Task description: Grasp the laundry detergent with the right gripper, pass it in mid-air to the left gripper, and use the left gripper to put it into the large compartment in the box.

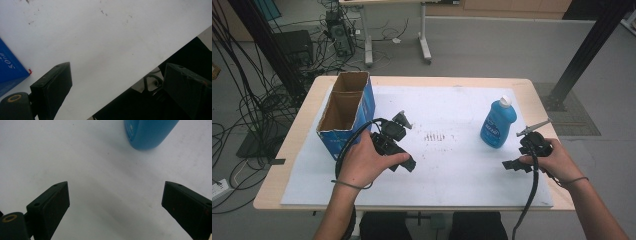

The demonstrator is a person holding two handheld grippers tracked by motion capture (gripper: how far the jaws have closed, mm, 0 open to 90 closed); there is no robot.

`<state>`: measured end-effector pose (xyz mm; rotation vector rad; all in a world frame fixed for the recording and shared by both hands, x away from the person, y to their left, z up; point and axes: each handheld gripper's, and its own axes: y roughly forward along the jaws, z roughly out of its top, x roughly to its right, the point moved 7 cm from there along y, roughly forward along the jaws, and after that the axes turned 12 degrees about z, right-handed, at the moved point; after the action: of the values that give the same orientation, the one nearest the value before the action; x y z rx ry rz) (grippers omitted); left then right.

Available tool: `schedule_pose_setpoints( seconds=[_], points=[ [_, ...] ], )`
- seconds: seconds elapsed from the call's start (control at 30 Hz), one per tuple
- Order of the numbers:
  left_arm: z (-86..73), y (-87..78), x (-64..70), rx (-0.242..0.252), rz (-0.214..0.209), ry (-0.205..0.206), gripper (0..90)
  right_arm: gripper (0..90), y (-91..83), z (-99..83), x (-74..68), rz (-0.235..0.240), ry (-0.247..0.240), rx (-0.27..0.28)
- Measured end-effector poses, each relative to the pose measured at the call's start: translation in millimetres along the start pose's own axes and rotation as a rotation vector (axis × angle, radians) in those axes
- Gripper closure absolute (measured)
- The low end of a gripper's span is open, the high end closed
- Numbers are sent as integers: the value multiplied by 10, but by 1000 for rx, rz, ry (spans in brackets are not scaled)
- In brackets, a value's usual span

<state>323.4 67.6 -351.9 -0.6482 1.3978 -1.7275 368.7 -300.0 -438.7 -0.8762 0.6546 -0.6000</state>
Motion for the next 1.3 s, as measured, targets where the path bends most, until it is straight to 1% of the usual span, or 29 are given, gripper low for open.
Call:
schedule_pose_setpoints(
  seconds=[0.13,0.23,0.27,0.5,0.57,0.67,0.7,0.83,0.9,0.97,1.1,1.27,1.3],
  points=[
    [-12,11,-10,-1,-1,-5,92,75,14,-20,42,-4,12,4],
    [-25,26,-10,-3,-3,-9,92,75,24,-16,78,-6,10,22],
    [-28,29,-10,-4,-3,-8,92,75,23,-16,93,-11,17,25],
    [-15,36,-14,-5,-5,-7,92,68,27,-17,186,-19,11,54],
    [5,36,-15,-1,-6,-13,91,65,38,-26,206,-18,9,51],
    [15,42,-9,-1,-8,-11,92,66,59,-34,243,-14,10,51],
    [18,47,-3,-1,-10,-13,92,65,72,-32,253,-7,1,55],
    [13,74,3,-8,-14,-12,91,64,98,-23,262,-2,-5,67],
    [5,84,0,-12,-16,-11,91,65,112,-17,273,-1,-11,83],
    [5,91,1,-10,-17,-19,91,65,131,-14,273,7,-11,99],
    [-2,98,-11,-9,-17,-25,91,64,168,-9,293,-2,-14,133],
    [-17,104,-31,-14,-16,-26,91,64,198,15,328,-17,-20,210],
    [-19,106,-33,-14,-16,-31,91,65,198,20,337,-21,-20,227]
  ],
)
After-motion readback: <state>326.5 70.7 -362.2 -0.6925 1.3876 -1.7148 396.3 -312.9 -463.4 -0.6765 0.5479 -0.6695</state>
